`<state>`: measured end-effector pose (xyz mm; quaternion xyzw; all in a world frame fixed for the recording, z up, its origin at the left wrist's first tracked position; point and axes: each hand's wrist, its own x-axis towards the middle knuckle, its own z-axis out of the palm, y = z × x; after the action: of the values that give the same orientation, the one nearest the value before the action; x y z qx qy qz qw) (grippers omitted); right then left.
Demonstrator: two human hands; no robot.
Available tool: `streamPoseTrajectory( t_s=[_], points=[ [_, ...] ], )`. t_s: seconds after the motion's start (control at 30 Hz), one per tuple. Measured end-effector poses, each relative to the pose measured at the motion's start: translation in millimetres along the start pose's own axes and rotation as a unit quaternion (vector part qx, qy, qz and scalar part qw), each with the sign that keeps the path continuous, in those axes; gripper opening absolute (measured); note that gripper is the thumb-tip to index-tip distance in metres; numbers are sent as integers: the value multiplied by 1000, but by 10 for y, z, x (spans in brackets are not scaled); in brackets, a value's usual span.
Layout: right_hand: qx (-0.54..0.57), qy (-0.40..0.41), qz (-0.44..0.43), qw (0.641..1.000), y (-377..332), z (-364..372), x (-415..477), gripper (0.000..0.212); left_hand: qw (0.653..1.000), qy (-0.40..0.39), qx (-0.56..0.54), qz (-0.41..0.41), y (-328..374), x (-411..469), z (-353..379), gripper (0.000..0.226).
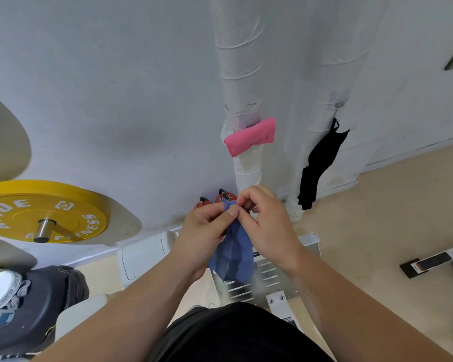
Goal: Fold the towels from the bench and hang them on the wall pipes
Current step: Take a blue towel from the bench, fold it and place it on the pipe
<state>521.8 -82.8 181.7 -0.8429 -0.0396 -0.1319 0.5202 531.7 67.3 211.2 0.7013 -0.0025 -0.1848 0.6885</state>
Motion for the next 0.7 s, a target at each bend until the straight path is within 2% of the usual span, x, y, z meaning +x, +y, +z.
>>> streamPoseTrajectory(
  t_s=[0.1, 0.23, 0.33, 0.47, 0.57, 0.7],
  points=[
    [1, -8, 2, 1000, -20, 20, -6, 12, 1000, 27, 6, 4, -19, 23, 3, 26],
    [12, -104, 35, 994, 1, 4, -17, 19, 998, 55, 25, -6, 7, 67, -28, 31],
    [31, -132, 57, 989, 50, -38, -1, 20, 996, 69, 58, 17, 87, 89, -86, 36],
    [-6, -152, 39, 988, 124, -148, 82, 13, 991, 105, 59, 64, 207, 163, -193, 33],
    [-70, -181, 6, 981, 235, -236, 125, 13, 984, 153, 61, 74, 212, 306, -329, 32],
    [-279, -212, -74, 934, 425, -425, 119, 31, 968, 210, 123, 70, 222, 534, -659, 33]
  ],
)
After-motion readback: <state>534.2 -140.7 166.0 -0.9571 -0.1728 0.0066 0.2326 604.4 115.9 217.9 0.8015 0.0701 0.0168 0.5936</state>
